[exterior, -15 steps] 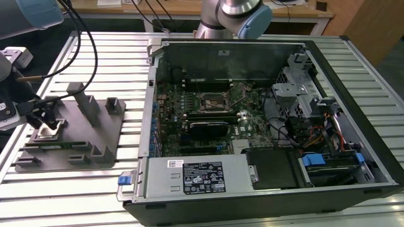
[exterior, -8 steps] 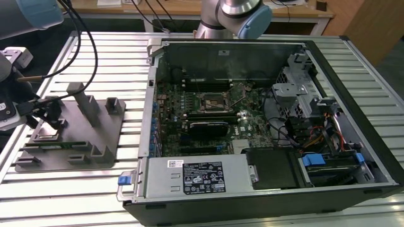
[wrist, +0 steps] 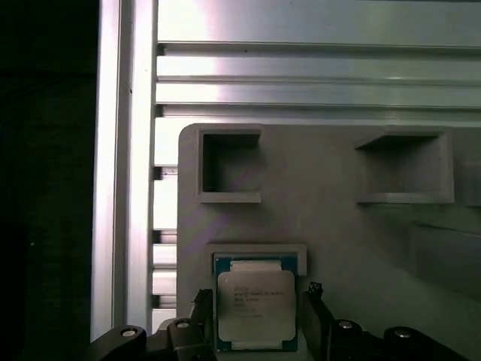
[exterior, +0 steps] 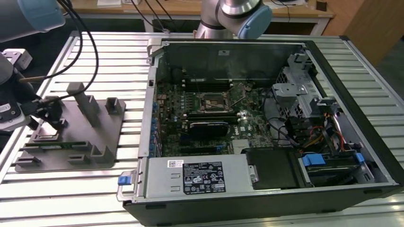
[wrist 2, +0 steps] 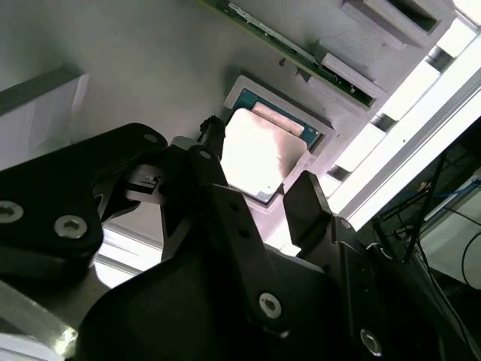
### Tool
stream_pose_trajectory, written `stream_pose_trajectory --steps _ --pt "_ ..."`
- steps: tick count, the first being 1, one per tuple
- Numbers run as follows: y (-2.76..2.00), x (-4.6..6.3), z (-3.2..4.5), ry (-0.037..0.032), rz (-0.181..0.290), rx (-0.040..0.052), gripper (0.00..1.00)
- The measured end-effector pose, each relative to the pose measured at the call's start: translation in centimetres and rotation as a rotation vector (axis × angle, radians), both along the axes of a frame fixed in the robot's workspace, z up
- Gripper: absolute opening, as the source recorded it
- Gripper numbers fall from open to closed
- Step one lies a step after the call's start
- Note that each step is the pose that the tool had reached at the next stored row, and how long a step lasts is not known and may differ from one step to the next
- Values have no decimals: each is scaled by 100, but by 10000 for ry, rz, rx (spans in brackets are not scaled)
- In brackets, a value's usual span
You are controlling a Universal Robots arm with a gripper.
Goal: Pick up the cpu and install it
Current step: 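Pick up the cpu and move it towards the insertion slot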
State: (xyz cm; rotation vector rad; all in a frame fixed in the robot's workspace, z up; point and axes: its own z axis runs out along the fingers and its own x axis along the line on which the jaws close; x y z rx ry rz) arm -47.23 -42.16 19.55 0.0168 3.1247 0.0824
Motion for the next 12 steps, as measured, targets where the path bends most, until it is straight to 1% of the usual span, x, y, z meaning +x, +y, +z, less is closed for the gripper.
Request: stream_pose_trajectory --steps 12 --pt "0 -1 -65 0 0 0 59"
